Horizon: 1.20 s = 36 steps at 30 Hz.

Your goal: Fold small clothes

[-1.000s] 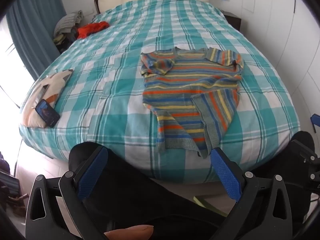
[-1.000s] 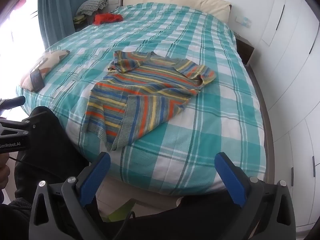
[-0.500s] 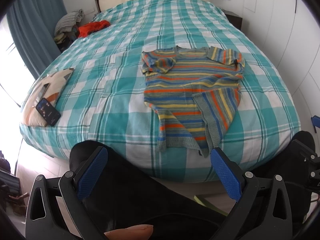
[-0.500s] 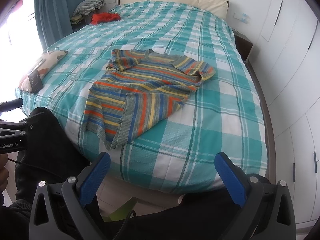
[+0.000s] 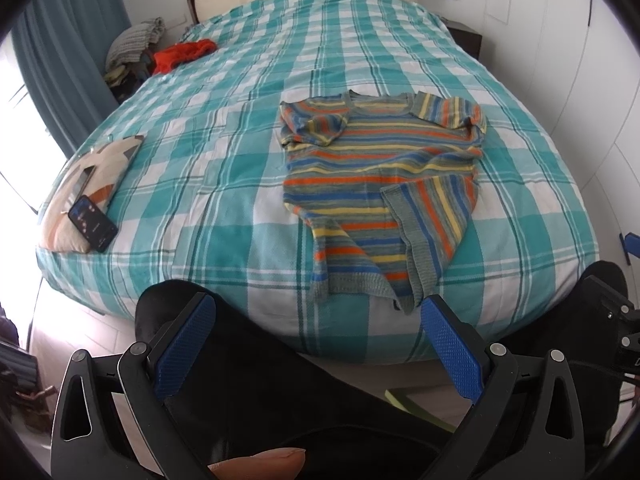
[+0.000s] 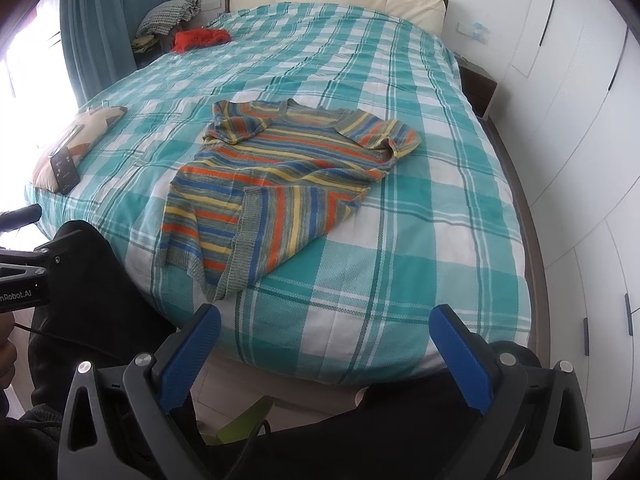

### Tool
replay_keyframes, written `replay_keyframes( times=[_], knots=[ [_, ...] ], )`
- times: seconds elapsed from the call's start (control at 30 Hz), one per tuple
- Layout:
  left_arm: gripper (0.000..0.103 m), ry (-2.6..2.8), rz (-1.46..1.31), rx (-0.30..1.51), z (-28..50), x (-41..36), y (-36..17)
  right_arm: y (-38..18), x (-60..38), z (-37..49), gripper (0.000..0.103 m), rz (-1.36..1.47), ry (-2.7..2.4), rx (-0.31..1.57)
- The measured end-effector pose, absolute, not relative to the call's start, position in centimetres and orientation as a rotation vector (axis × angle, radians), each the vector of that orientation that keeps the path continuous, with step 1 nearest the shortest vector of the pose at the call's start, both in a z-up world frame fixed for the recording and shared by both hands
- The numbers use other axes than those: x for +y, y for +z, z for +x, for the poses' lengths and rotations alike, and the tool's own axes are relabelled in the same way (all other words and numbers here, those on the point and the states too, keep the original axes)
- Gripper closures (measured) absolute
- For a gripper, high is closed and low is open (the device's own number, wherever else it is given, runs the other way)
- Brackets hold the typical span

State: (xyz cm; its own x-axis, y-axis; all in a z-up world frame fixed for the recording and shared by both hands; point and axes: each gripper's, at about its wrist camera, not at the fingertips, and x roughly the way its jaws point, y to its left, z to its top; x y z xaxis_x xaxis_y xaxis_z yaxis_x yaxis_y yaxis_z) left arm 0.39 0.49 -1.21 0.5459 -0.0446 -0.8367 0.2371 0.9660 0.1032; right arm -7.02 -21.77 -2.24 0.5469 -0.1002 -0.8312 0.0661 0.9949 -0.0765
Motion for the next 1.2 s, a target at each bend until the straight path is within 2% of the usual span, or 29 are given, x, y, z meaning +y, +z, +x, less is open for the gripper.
replay_keyframes(
  times=[1.2],
  knots=[
    [0.000, -0.157, 0.235, 0.972, 0.9, -0.1, -1.2, -3.1, -22.9, -6.5, 0.000, -0.027, -0.144, 1.005]
  ],
)
